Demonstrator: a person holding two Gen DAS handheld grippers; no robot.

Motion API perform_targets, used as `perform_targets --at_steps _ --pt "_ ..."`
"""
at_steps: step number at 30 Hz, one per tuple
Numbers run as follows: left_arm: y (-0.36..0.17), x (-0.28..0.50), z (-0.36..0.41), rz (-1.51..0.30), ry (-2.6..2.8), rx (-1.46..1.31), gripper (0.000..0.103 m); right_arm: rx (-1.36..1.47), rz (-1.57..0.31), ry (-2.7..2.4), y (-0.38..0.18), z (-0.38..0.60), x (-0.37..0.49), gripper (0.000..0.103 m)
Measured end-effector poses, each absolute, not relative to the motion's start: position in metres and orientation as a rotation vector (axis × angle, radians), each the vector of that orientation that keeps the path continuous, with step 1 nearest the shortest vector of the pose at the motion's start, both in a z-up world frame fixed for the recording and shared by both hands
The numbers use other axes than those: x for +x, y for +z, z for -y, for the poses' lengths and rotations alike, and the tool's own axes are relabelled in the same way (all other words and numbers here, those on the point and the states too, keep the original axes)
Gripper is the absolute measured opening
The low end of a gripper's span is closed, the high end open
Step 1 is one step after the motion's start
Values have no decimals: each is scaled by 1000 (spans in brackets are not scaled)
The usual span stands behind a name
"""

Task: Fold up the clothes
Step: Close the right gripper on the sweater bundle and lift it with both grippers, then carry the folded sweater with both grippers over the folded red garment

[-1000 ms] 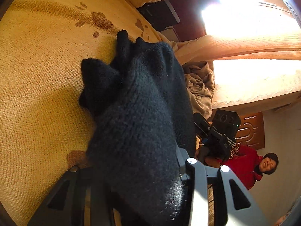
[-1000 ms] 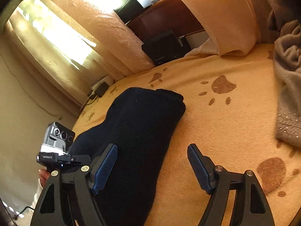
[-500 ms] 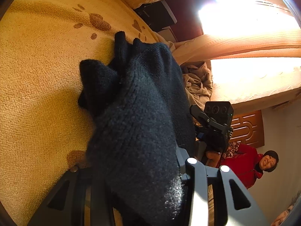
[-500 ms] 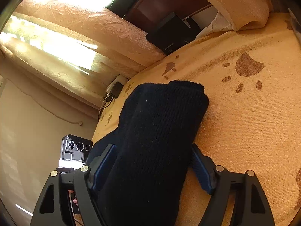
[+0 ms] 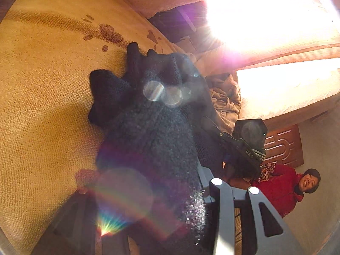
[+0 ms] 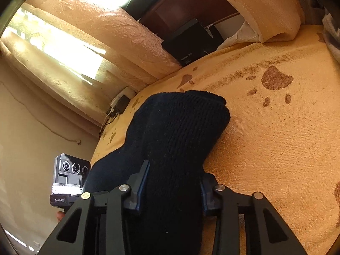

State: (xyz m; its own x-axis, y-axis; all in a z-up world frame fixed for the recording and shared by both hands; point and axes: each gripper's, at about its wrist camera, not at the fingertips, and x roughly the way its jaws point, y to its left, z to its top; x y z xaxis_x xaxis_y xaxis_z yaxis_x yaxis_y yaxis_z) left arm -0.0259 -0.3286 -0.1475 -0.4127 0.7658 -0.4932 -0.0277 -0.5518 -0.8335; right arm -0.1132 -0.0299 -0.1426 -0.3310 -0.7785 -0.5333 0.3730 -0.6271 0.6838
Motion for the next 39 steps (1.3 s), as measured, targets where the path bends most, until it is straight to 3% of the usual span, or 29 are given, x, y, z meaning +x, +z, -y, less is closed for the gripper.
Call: perform_targets --at_steps 12,21,31,39 --pt "-111 20 338 1035 2161 -1168 42 965 526 -2020 -95 40 -78 38" --pt "-47 122 392 1106 2364 -973 42 826 386 -1898 -39 110 -25 38" --pt "23 301 529 1196 2802 -769 42 735 260 -1549 8 297 44 37" --pt "4 361 609 1393 2963 -740 42 779 155 -1450 -6 437 78 37"
